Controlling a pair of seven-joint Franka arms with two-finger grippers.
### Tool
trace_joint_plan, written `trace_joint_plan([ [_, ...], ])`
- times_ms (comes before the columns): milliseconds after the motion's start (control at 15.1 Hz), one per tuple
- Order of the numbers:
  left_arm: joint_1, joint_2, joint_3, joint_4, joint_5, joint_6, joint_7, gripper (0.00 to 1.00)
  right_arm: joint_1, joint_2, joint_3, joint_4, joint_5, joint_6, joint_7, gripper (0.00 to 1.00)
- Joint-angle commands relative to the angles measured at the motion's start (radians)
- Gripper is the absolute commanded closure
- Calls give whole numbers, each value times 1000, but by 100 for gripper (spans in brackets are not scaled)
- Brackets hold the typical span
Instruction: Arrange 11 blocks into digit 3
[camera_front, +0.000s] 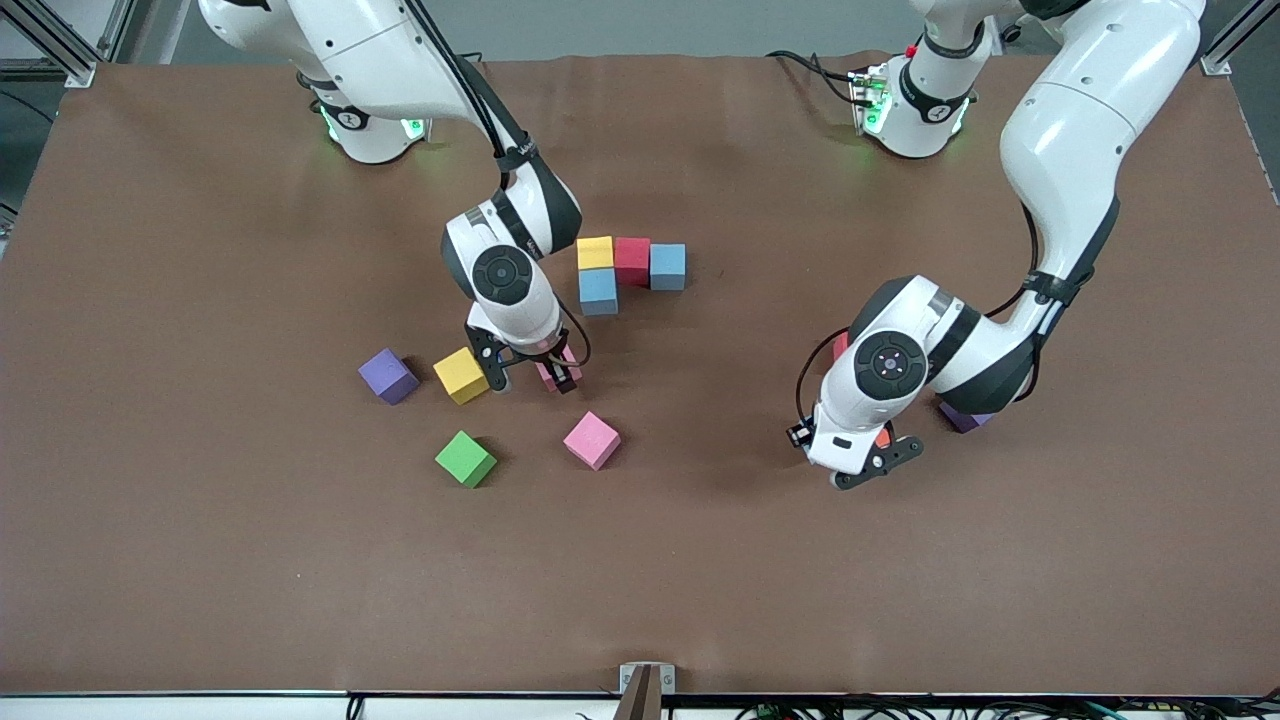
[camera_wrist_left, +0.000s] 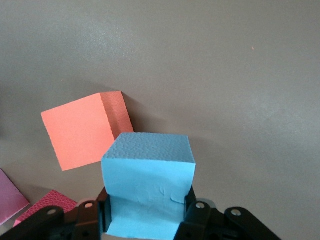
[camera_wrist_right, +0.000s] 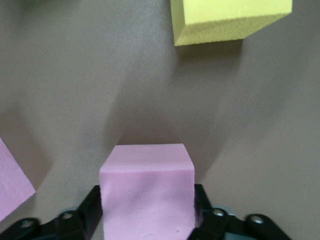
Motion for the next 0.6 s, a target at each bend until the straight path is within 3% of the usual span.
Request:
trace_joint_plan([
  [0, 18, -24, -11, -9, 1, -13, 10, 61, 8, -23, -1, -26, 20, 9, 4, 40],
  [265, 18, -24, -12, -9, 1, -13, 10, 61, 8, -33, -1, -20, 10, 1, -63, 81],
  [530, 18, -24, -12, -9, 1, -13, 10, 61, 16, -26, 2, 8, 6, 15, -247, 85],
])
